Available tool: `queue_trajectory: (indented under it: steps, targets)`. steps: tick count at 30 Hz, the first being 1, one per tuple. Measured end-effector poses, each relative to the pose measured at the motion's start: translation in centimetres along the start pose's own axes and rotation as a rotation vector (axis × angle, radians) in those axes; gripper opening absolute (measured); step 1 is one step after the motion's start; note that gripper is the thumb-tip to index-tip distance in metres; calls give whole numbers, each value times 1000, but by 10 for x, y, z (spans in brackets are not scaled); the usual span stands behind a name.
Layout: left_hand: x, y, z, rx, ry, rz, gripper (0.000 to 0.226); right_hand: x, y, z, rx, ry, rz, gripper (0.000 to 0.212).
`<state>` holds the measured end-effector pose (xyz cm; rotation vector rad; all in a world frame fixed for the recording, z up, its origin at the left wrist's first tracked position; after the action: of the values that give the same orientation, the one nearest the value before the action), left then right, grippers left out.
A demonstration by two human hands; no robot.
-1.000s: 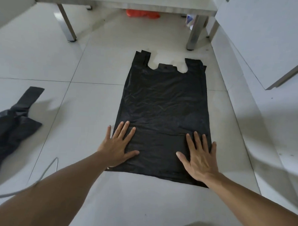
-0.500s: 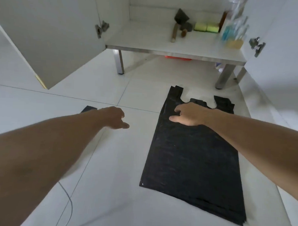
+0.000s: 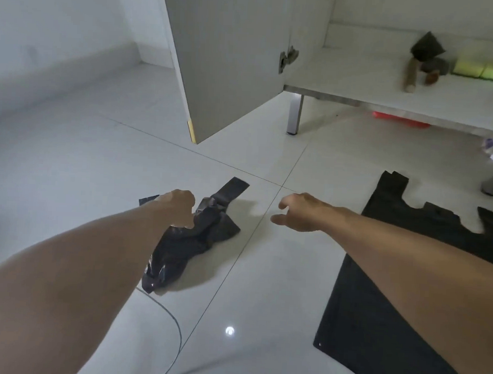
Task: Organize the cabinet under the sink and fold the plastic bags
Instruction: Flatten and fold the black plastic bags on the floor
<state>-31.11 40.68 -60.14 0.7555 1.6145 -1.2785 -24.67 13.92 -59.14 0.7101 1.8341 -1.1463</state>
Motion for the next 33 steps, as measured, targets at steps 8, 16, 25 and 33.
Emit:
queue_trajectory:
  steps: [8,16,25,33]
  targets:
    - [47,22,-52,-79,-87,6,52,56,59,-76,-117,181,-36,46]
    - [42,33,-65,10,-469,73,24,74,113,-131,-272,176,-31,84]
    - [-42,13,-27,114,-629,182,29,-32,86,-88,-365,104,263,9]
    - [-105,-10,50,190,-549,288,29,-134,5,4,-297,184,569,21]
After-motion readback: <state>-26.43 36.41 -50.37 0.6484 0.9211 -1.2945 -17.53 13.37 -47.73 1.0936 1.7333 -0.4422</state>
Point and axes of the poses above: each hand's wrist, its own y-axis towards the middle knuckle, its own x-axis out of the palm, z = x × y, the point moved 1 cm from there along y, towards the middle knuckle
